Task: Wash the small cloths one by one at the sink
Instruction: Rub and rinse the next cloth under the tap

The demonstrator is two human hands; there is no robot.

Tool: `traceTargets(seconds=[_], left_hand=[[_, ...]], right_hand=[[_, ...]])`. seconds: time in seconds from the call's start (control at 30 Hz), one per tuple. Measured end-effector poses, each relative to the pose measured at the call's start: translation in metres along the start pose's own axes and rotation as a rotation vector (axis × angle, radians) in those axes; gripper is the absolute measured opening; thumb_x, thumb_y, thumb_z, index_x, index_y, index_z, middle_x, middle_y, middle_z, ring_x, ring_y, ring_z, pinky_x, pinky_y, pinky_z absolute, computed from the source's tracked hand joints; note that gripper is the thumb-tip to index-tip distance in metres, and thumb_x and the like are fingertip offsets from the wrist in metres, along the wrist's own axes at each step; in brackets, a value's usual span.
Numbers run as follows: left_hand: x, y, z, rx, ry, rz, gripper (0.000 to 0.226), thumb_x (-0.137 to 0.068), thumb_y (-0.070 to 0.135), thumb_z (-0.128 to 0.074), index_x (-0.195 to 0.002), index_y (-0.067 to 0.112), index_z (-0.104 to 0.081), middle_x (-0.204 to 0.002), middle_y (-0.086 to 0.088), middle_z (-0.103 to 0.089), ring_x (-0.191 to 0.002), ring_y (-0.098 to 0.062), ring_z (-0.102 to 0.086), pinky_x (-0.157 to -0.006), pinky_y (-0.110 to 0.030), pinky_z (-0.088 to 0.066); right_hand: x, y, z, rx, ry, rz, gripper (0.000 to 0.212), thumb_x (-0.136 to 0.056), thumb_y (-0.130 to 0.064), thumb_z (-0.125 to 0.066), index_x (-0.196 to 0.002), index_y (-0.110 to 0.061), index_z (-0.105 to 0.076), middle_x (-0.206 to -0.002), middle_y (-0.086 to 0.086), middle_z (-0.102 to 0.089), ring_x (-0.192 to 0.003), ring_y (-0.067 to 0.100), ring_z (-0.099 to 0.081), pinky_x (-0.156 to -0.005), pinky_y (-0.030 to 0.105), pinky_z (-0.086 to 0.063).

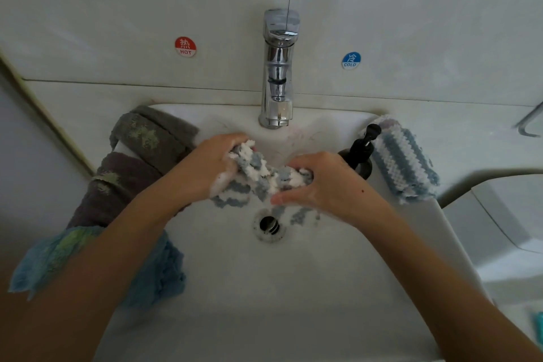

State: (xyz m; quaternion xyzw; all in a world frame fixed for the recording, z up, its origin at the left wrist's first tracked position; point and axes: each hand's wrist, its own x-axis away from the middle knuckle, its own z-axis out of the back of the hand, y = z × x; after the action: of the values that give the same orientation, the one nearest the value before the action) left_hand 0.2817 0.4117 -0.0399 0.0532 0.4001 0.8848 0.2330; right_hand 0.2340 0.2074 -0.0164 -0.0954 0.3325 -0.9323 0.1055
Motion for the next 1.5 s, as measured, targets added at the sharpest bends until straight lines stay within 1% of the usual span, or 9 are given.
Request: traceTargets(seconds=[0.13,0.27,0.43,0.67,0.87,1.07,1.27,1.43,1.5], left_hand=[[-0.006,0.005,-0.005,0.053,0.102,0.043,0.015,-0.087,-0.014,-0.043,-0.089,-0.009,-0.057,-0.088,-0.027,-0.061,-0.081,-0.037,-0.057,-0.070,-0.041,-0.043],[-0.004,0.011,-0.003,0.060,0.104,0.018,0.011,-0.090,-0.006,-0.045,-0.092,-0.011,-0.055,-0.091,-0.030,-0.059,-0.072,-0.022,-0.051,-0.063,-0.030,-0.037],[0.002,0.016,0.002,0.102,-0.004,0.000,0.040,-0.077,0.035,-0.048,-0.098,0.001,-0.055,-0.093,-0.023,-0.059,-0.085,-0.036,-0.056,-0.076,-0.051,-0.044],[0.005,0.017,0.009,0.233,-0.125,0.070,0.044,-0.073,0.065,-0.054,-0.099,0.030,-0.058,-0.092,0.016,-0.066,-0.089,-0.005,-0.062,-0.081,-0.026,-0.048],[0.005,0.017,0.008,0.224,-0.077,0.124,0.022,-0.094,0.030,-0.054,-0.114,0.022,-0.062,-0.101,0.005,-0.068,-0.088,-0.005,-0.066,-0.078,-0.017,-0.051],[0.002,0.019,0.002,0.191,-0.180,0.309,0.024,-0.083,0.030,-0.071,-0.075,0.009,-0.064,-0.064,0.003,-0.062,-0.053,-0.007,-0.056,-0.058,-0.021,-0.041],[0.003,0.020,-0.008,0.355,-0.163,0.404,0.060,-0.055,0.046,-0.072,-0.089,-0.002,-0.065,-0.082,-0.008,-0.064,-0.078,-0.023,-0.061,-0.074,-0.035,-0.045],[0.004,0.019,-0.020,0.550,-0.144,0.355,0.028,-0.079,0.026,-0.065,-0.101,0.009,-0.067,-0.098,-0.010,-0.073,-0.090,-0.025,-0.070,-0.086,-0.042,-0.054],[0.004,0.020,-0.023,0.576,-0.101,0.386,0.020,-0.089,0.016,-0.060,-0.106,0.006,-0.060,-0.098,-0.016,-0.071,-0.080,-0.024,-0.069,-0.071,-0.037,-0.057]], right_hand=[[0.001,0.003,0.000,0.072,-0.047,0.033,0.027,-0.081,-0.029,-0.078,-0.078,-0.005,-0.065,-0.069,0.007,-0.062,-0.053,0.013,-0.050,-0.051,0.024,-0.039],[0.001,0.006,0.001,0.021,0.124,0.042,0.023,-0.086,-0.014,-0.063,-0.078,0.005,-0.053,-0.067,0.010,-0.050,-0.058,0.015,-0.042,-0.048,0.023,-0.028],[0.000,0.009,0.003,-0.034,0.113,0.034,0.013,-0.092,-0.009,-0.053,-0.082,-0.004,-0.046,-0.066,0.001,-0.043,-0.056,0.014,-0.038,-0.050,0.023,-0.029],[0.000,0.004,0.007,-0.291,0.135,-0.013,0.034,-0.092,0.006,-0.041,-0.080,-0.025,-0.044,-0.067,-0.003,-0.046,-0.049,0.001,-0.045,-0.046,0.018,-0.038],[0.003,-0.002,0.008,-0.668,0.090,-0.014,0.015,-0.086,-0.011,-0.062,-0.080,-0.019,-0.052,-0.073,-0.004,-0.052,-0.060,0.002,-0.050,-0.058,0.016,-0.044],[-0.001,0.000,-0.009,-0.624,0.356,0.059,0.034,-0.089,-0.019,-0.070,-0.064,-0.018,-0.047,-0.050,-0.014,-0.051,-0.051,0.011,-0.044,-0.051,0.023,-0.036],[-0.001,-0.001,-0.014,-0.708,0.531,0.064,0.036,-0.089,-0.004,-0.067,-0.066,-0.016,-0.041,-0.050,-0.012,-0.042,-0.044,0.005,-0.034,-0.045,0.018,-0.030],[-0.002,0.001,-0.017,-0.704,0.574,0.056,0.033,-0.090,-0.005,-0.067,-0.071,-0.015,-0.042,-0.052,-0.014,-0.042,-0.046,0.004,-0.034,-0.046,0.017,-0.030],[-0.002,0.001,-0.016,-0.711,0.568,0.046,0.032,-0.090,-0.006,-0.067,-0.072,-0.014,-0.042,-0.051,-0.013,-0.041,-0.045,0.005,-0.032,-0.045,0.018,-0.029]])
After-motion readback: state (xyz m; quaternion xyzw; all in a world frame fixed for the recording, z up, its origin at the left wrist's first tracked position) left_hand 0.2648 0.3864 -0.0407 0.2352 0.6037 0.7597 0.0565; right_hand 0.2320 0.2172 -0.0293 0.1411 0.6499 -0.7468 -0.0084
